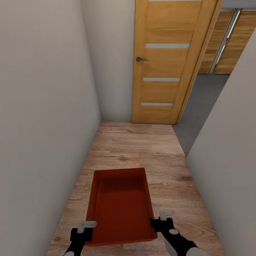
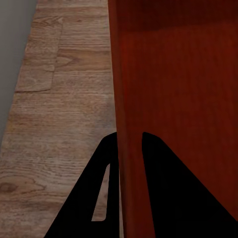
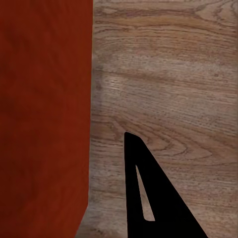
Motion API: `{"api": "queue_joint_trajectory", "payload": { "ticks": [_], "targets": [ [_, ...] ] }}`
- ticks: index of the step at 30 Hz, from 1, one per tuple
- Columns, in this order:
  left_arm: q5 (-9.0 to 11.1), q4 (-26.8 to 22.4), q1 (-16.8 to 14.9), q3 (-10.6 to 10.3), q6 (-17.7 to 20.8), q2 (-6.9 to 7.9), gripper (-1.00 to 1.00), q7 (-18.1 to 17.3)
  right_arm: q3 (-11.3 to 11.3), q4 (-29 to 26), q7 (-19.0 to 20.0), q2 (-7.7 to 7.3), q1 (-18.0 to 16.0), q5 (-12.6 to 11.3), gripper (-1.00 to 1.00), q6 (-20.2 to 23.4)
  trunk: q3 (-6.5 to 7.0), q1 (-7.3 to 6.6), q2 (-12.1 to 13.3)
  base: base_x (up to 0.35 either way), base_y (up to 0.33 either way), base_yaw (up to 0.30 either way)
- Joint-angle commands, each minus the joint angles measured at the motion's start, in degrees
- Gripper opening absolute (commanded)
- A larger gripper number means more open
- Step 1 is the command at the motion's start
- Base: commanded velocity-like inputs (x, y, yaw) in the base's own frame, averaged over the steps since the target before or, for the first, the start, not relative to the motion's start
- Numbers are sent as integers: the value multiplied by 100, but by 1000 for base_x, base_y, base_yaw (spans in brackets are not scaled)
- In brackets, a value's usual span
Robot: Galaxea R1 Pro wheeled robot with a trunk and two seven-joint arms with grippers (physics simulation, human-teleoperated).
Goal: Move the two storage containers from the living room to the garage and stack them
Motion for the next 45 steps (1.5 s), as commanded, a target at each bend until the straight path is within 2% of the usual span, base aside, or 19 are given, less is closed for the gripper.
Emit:
{"api": "queue_joint_trajectory", "payload": {
  "ticks": [1,13,22,45],
  "targets": [
    [-100,-12,-5,76,-17,-1,-100,69,-23,11,-71,-36,-3,6,-100,-16,-4,-1,-2,23,0,0],
    [-100,-12,-5,76,-19,-1,-100,69,-23,11,-72,-36,-3,6,-100,-16,-4,-1,-2,258,0,0],
    [-100,-12,-5,76,-18,-1,-100,69,-23,11,-71,-34,-3,7,-100,-16,-4,-1,-2,74,0,0],
    [-100,-12,-5,76,-16,-1,-100,69,-23,11,-71,-35,-1,7,-100,-16,-4,-1,-2,338,0,0]
  ]
}}
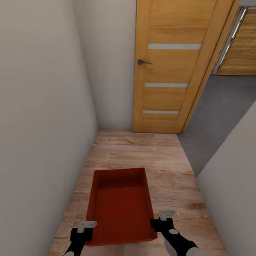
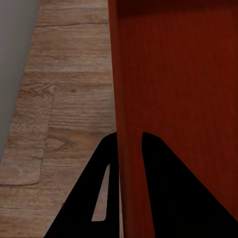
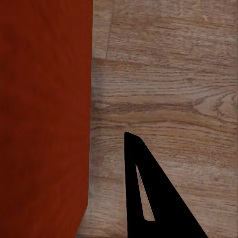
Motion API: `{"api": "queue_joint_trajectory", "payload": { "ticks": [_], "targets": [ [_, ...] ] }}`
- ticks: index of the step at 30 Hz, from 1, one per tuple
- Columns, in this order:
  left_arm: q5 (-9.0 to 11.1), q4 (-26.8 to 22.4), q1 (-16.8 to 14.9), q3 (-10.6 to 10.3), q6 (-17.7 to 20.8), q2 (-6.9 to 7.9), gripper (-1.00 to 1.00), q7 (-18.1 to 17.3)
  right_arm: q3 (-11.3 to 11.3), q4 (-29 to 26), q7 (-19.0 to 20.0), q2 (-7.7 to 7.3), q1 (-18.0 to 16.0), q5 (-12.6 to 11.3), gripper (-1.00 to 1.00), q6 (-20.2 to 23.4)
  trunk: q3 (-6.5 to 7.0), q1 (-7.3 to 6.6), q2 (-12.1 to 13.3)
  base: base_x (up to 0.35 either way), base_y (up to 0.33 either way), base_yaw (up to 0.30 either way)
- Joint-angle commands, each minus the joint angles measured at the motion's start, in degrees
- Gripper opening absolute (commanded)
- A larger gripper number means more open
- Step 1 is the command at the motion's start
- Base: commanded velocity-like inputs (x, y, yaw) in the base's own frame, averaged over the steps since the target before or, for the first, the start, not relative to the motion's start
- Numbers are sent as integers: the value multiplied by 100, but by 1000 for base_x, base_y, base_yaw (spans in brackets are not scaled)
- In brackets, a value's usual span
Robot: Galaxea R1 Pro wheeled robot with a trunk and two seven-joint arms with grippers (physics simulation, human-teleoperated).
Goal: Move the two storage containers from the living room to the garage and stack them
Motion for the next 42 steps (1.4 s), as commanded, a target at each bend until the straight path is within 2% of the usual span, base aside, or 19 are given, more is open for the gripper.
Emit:
{"api": "queue_joint_trajectory", "payload": {
  "ticks": [1,35,42],
  "targets": [
    [-100,-12,-5,77,-17,-1,-100,69,-22,11,-70,-35,-2,5,-100,-16,-4,3,-2,345,0,0],
    [-100,-12,-5,77,-17,-1,-100,69,-22,11,-70,-36,-5,4,-100,-16,-4,3,-2,344,0,0],
    [-100,-12,-5,77,-17,-1,-100,69,-22,11,-70,-36,-5,4,-100,-16,-4,3,-2,138,0,-74]
  ]
}}
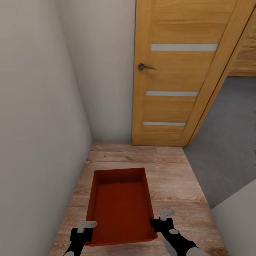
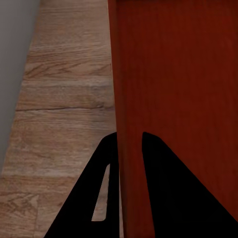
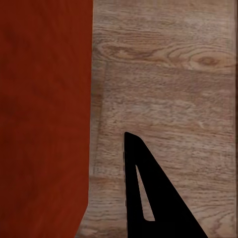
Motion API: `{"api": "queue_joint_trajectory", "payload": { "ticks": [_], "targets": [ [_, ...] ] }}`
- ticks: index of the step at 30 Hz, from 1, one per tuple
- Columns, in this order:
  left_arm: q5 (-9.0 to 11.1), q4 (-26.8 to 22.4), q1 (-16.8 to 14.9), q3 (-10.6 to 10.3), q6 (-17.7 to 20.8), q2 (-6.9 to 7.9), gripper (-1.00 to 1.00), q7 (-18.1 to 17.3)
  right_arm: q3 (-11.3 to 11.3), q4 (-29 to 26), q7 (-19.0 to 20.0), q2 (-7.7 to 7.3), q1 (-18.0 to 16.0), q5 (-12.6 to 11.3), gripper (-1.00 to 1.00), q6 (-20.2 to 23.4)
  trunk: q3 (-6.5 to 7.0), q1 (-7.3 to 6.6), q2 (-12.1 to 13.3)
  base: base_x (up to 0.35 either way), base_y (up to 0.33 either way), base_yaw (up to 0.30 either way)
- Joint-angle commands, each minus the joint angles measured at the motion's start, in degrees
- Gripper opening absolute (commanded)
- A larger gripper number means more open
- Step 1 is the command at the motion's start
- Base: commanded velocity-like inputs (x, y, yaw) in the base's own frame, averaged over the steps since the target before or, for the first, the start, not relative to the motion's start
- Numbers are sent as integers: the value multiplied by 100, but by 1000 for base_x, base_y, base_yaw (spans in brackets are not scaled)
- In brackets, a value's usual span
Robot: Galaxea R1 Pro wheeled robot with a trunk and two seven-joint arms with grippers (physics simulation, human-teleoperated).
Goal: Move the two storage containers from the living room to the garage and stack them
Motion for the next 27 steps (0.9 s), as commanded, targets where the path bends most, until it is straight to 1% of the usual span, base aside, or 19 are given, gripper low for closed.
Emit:
{"api": "queue_joint_trajectory", "payload": {
  "ticks": [1,22,27],
  "targets": [
    [-99,-13,-4,76,-16,-1,-100,69,-23,12,-70,-36,-1,4,-100,-17,-4,0,-2,25,0,-213],
    [-99,-5,-4,76,-16,-1,-100,68,-23,12,-70,-36,-3,5,-100,-17,-4,0,-2,3,0,-251],
    [-99,-5,-4,76,-16,-1,-100,68,-23,12,-70,-36,-2,5,-100,-17,-4,0,-2,88,19,-98]
  ]
}}
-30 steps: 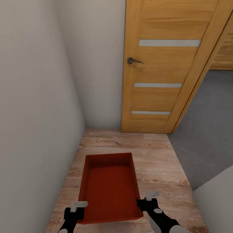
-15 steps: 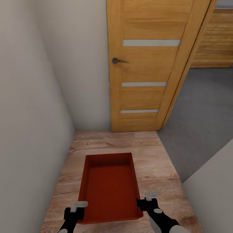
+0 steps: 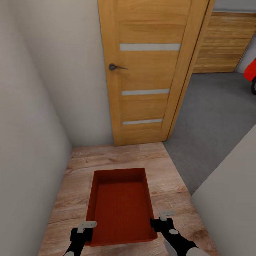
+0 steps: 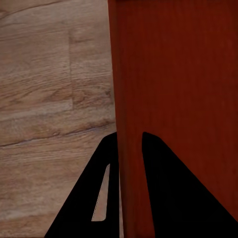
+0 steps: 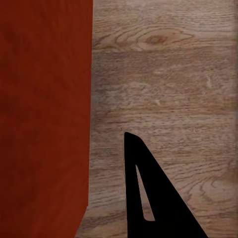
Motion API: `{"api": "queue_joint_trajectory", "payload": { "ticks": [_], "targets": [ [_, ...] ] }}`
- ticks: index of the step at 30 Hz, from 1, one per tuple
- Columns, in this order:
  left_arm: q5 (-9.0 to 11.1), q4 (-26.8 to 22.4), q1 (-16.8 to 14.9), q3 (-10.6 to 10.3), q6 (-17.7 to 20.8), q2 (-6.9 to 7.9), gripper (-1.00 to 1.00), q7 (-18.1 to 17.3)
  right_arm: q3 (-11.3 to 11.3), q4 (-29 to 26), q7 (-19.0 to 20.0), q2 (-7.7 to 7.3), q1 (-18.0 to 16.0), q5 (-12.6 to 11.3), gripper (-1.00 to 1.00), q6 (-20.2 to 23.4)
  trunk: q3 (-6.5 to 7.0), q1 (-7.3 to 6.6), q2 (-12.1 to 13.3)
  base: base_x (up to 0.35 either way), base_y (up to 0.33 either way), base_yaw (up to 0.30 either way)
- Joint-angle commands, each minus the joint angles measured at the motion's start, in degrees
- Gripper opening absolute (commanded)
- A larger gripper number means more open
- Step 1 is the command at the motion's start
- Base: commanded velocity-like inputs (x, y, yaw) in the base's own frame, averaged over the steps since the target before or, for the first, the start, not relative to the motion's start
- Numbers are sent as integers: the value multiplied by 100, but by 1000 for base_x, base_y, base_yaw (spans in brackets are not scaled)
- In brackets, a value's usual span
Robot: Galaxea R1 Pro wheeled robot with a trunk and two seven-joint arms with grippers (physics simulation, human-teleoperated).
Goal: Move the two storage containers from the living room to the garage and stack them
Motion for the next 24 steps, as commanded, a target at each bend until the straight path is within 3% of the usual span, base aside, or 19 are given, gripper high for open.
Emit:
{"api": "queue_joint_trajectory", "payload": {
  "ticks": [1,24],
  "targets": [
    [-95,-10,-5,73,-17,-1,-100,69,-24,10,-71,-36,-5,8,-100,-17,-4,1,-2,214,78,-32],
    [-95,-10,-5,73,-16,-1,-100,61,-24,10,-71,-34,-3,8,-100,-17,-4,1,-2,303,137,-3]
  ]
}}
